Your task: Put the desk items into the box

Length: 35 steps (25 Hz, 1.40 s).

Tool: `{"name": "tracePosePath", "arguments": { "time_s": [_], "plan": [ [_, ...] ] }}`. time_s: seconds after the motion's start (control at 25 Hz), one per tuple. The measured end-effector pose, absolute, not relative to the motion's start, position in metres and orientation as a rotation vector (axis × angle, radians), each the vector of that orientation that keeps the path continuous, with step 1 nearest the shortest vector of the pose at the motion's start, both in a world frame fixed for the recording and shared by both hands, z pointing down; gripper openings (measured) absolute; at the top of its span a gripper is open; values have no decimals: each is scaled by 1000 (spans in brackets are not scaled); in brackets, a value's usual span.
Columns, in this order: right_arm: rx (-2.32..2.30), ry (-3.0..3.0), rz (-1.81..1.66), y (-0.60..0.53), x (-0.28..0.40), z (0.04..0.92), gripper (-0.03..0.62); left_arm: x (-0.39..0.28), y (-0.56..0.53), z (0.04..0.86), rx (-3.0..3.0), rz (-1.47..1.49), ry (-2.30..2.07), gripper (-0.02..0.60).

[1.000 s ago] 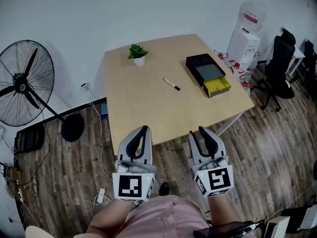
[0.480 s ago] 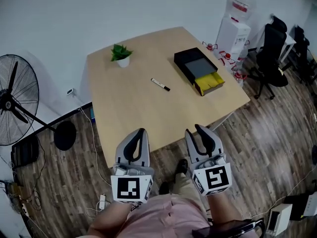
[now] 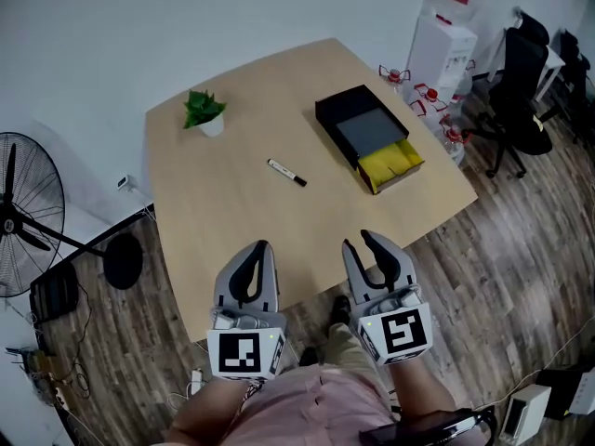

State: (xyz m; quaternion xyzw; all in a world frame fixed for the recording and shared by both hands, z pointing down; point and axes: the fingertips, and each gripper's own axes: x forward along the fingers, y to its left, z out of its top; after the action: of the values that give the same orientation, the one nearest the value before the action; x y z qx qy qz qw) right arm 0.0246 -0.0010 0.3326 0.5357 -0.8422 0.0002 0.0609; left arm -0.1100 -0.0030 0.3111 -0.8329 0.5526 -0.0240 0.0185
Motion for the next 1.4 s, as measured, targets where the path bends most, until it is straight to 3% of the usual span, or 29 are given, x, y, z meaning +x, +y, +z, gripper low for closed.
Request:
{"name": "tracePosePath", "arguments": {
  "time_s": [0.32,0.76,1.4],
  "plan": [
    [1478,-2645,-36,-94,49,320,114,-77,-83,294,-2475,-60,1831,11],
    [1280,-2726,-66,-175,19,314,114,-116,-139,292,-2341,-71,2030,11],
    [1026,-2525,191,-252,-53,487,117,-170,-219,419,-2553,-176,2159,11]
  ]
}}
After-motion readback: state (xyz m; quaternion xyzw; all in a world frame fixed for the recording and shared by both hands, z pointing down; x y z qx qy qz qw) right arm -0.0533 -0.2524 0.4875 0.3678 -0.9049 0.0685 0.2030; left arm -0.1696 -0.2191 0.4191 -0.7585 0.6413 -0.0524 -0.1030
